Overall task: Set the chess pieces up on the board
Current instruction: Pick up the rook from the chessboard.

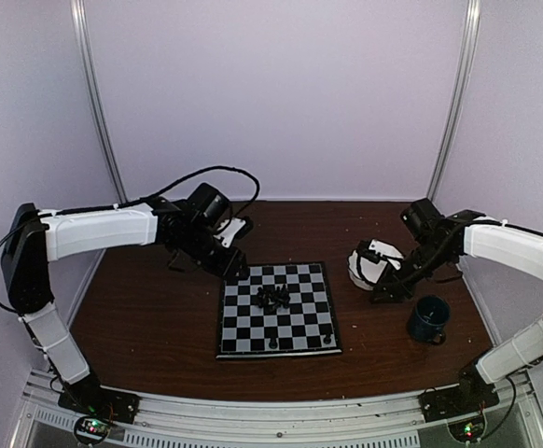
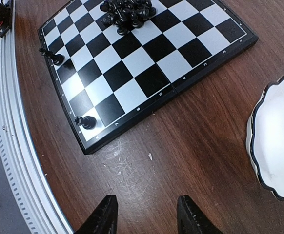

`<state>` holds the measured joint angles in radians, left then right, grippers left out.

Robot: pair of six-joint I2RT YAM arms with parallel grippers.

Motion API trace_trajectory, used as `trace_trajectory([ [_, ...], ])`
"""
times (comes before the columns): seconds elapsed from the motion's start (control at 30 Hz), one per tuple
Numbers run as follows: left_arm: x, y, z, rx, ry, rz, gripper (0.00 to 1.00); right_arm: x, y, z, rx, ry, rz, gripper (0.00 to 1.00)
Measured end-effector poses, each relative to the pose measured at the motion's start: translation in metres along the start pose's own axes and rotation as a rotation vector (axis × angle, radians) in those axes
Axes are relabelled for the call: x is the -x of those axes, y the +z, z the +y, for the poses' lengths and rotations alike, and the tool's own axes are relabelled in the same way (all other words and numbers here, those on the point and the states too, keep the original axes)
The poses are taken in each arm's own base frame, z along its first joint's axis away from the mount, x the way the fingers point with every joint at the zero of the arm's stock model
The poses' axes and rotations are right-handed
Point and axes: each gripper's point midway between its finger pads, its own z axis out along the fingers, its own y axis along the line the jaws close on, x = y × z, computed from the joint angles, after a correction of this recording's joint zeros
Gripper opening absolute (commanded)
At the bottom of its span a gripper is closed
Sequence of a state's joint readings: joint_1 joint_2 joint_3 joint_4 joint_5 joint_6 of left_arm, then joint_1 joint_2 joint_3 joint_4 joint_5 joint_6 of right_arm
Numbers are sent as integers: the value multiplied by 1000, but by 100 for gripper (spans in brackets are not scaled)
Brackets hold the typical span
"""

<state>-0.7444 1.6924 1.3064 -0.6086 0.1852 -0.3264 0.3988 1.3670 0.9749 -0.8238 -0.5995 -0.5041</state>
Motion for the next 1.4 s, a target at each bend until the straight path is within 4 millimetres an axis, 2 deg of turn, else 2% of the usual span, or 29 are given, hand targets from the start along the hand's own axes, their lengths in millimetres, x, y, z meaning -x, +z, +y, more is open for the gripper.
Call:
trace_trajectory([
  [0.1, 1, 19, -6, 10, -8, 44, 46, 6, 0, 1, 10, -6, -25, 45],
  [0.3, 16, 47, -24, 24, 16, 72, 45, 9, 0, 2, 22, -15, -43, 45],
  [0.67, -6, 89, -15, 79, -13, 194, 37, 11, 0, 4, 30, -28, -51, 45],
  [0.9, -12, 95, -10, 95, -17, 217, 31, 11, 0, 4, 30, -29, -51, 45],
  [1.4, -6, 95, -4, 135, -8, 198, 13, 10, 2, 3, 34, -27, -43, 45],
])
